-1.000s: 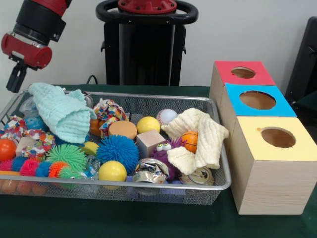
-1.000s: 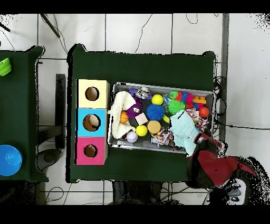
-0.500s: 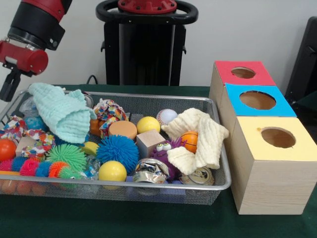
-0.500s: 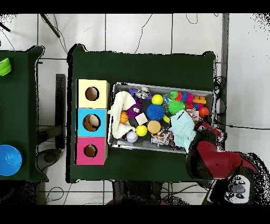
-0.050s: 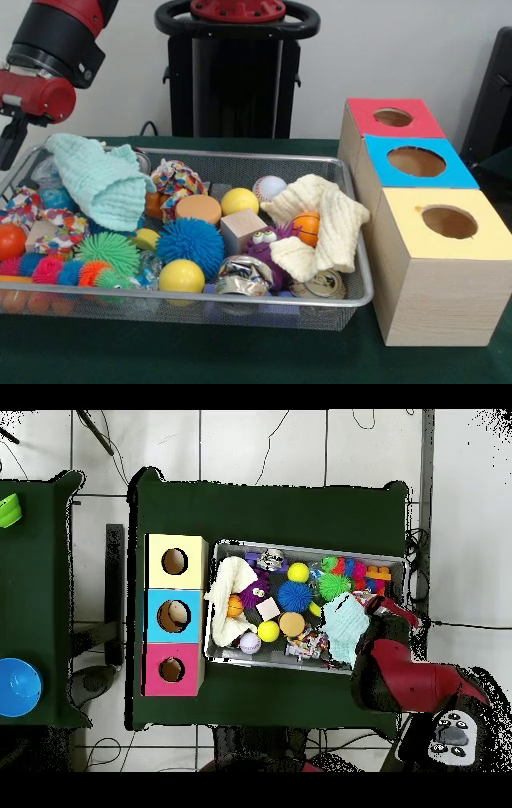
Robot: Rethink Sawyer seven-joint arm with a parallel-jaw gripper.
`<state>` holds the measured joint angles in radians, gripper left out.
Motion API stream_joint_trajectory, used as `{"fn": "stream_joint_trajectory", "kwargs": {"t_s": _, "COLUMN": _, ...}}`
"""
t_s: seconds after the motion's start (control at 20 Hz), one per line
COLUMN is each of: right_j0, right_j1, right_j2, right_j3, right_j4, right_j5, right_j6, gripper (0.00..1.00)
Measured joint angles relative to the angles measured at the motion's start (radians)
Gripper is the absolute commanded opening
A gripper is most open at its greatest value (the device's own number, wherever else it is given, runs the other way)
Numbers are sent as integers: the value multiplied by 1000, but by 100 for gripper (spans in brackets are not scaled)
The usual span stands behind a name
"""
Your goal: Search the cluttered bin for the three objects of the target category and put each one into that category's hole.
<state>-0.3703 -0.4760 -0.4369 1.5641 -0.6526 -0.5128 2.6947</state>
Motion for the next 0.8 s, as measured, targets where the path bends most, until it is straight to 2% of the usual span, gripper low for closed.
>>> {"fn": "stream_joint_trajectory", "kwargs": {"t_s": 0.3, "right_j0": 0, "right_j1": 22, "right_j2": 15, "right_j3": -4, "right_j4": 46, "right_j5": -9, "right_j6": 0, "gripper": 0}}
{"fn": "stream_joint_trajectory", "kwargs": {"t_s": 0.45, "right_j0": -14, "right_j1": 33, "right_j2": 57, "right_j3": -5, "right_j4": 40, "right_j5": -9, "right_j6": 0, "gripper": 0}}
{"fn": "stream_joint_trajectory", "kwargs": {"t_s": 0.55, "right_j0": -33, "right_j1": 36, "right_j2": 95, "right_j3": -5, "right_j4": 24, "right_j5": -9, "right_j6": 0, "gripper": 0}}
{"fn": "stream_joint_trajectory", "kwargs": {"t_s": 0.8, "right_j0": -125, "right_j1": 37, "right_j2": 246, "right_j3": -4, "right_j4": -43, "right_j5": 24, "right_j6": 0, "gripper": 0}}
